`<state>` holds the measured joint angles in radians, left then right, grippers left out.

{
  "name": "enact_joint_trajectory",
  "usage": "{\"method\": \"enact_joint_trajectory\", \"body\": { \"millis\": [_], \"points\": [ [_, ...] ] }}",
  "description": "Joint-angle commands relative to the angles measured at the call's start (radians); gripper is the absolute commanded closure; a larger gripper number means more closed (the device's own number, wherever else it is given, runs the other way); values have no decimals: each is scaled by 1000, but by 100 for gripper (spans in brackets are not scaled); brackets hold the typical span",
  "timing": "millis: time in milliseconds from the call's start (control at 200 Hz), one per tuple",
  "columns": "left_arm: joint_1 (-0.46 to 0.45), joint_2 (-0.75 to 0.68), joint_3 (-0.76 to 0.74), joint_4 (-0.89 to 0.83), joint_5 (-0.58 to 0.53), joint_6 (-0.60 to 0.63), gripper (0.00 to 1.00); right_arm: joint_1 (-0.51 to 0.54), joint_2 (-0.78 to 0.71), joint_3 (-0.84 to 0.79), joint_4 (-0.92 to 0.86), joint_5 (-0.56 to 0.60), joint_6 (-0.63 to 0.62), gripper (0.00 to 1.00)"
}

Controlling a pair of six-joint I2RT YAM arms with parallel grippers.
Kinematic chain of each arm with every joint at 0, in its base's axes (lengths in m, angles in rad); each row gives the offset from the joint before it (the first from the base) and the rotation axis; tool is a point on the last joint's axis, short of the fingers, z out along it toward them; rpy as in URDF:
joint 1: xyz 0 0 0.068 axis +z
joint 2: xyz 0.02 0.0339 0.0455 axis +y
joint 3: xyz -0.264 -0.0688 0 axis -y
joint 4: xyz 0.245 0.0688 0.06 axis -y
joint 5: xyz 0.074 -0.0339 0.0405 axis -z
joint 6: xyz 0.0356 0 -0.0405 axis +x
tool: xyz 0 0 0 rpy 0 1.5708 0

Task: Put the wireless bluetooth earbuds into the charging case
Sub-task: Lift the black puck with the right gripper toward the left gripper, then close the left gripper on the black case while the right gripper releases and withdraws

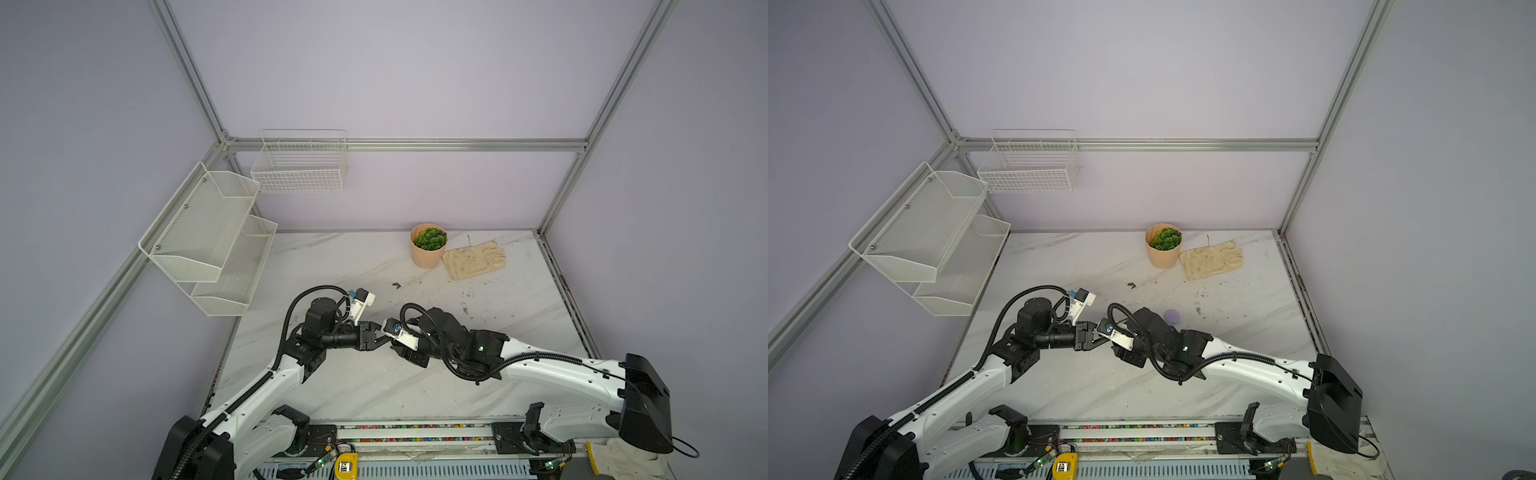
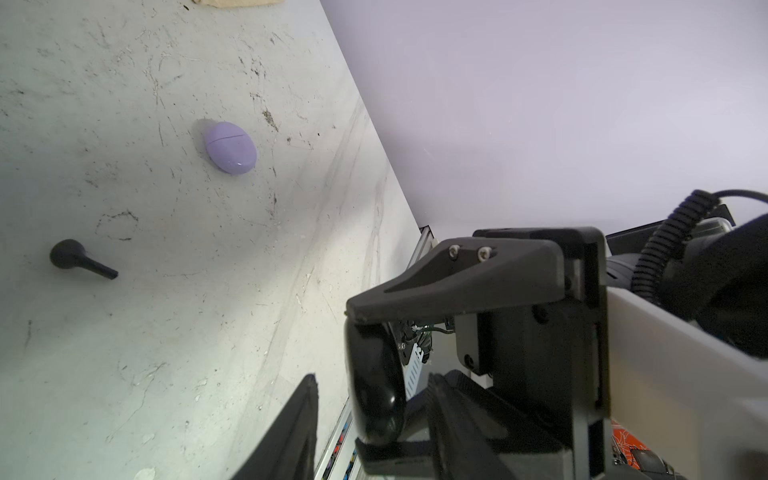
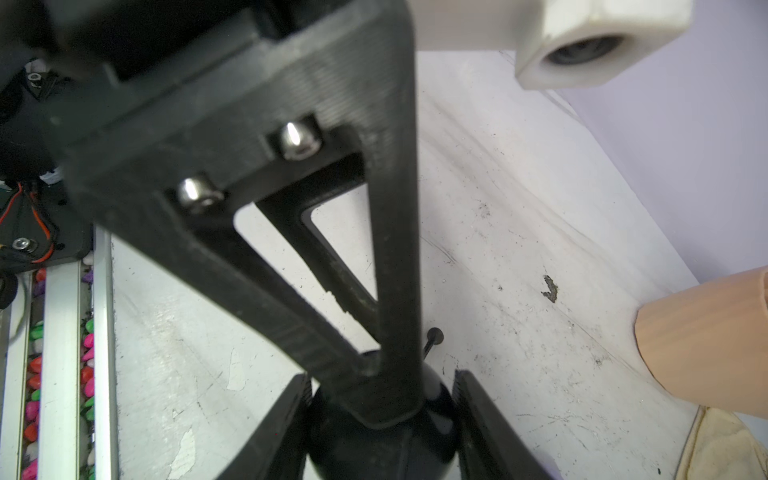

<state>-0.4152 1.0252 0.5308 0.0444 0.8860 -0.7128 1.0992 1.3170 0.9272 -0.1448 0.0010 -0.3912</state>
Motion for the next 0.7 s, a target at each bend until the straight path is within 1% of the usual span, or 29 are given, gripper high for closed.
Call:
{"method": "enact_joint_trajectory", "body": {
  "millis": [0,235,410,560,695],
  "points": [
    [-14,3,88,38,15,21,57,-3,7,30,27,-3,-21,75],
    [-26,-12,62,39,19,21,57,-4,4,36,29,5,-29,77],
    [-41,8,69,44,27,24,59,-4,15,48,29,4,-34,77],
    [-48,17,70,46,33,24,66,-4,15,51,33,7,-36,77],
    [-49,5,70,48,32,22,69,-4,18,50,35,13,-40,77]
  ]
}}
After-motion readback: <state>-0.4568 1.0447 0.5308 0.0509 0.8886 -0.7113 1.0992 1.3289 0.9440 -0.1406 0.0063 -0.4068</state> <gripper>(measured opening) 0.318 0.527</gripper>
